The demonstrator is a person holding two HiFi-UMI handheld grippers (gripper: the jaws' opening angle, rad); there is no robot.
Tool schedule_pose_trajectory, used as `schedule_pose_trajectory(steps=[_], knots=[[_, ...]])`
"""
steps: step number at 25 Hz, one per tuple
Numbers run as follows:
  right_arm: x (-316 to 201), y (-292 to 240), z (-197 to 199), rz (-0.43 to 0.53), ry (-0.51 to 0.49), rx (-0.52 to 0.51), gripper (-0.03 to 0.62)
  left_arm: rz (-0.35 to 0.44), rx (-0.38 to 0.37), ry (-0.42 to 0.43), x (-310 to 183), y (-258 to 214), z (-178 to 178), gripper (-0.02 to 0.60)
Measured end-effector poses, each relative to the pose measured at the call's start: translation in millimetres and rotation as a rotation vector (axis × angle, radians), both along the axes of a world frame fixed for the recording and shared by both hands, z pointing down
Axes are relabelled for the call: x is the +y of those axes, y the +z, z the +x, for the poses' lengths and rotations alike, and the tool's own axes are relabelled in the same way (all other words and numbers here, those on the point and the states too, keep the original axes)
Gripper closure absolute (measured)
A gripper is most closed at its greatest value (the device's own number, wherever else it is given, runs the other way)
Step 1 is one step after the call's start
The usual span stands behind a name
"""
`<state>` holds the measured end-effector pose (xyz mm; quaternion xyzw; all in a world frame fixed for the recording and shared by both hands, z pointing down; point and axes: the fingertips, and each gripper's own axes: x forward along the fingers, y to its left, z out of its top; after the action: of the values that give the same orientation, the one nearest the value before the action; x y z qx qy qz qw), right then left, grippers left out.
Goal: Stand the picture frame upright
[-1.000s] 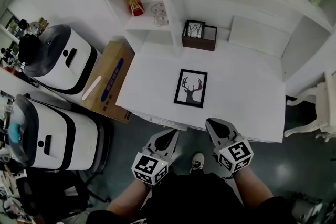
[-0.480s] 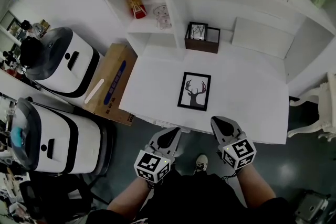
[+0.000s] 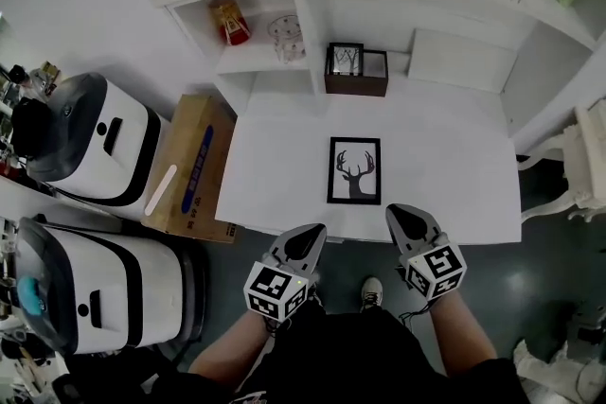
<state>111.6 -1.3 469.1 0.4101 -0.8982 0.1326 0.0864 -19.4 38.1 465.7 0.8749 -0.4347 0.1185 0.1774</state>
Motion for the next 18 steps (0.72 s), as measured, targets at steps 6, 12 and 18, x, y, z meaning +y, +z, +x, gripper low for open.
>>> schedule_pose_trajectory(steps=[6, 12, 18], knots=[[-8, 8, -14, -0.031, 0.09, 0.002, 0.589, -0.025, 0.019, 0.065, -20, 11, -22, 0.578], [-12, 17, -23, -0.06, 0.178, -0.008, 0.589, -0.048, 0.033, 0.127, -35, 24, -36, 0.578], [-9, 22, -38, -0.061, 0.244, 0.008, 0.589, -0.056, 0.045, 0.192, -40, 32, -47, 0.578]])
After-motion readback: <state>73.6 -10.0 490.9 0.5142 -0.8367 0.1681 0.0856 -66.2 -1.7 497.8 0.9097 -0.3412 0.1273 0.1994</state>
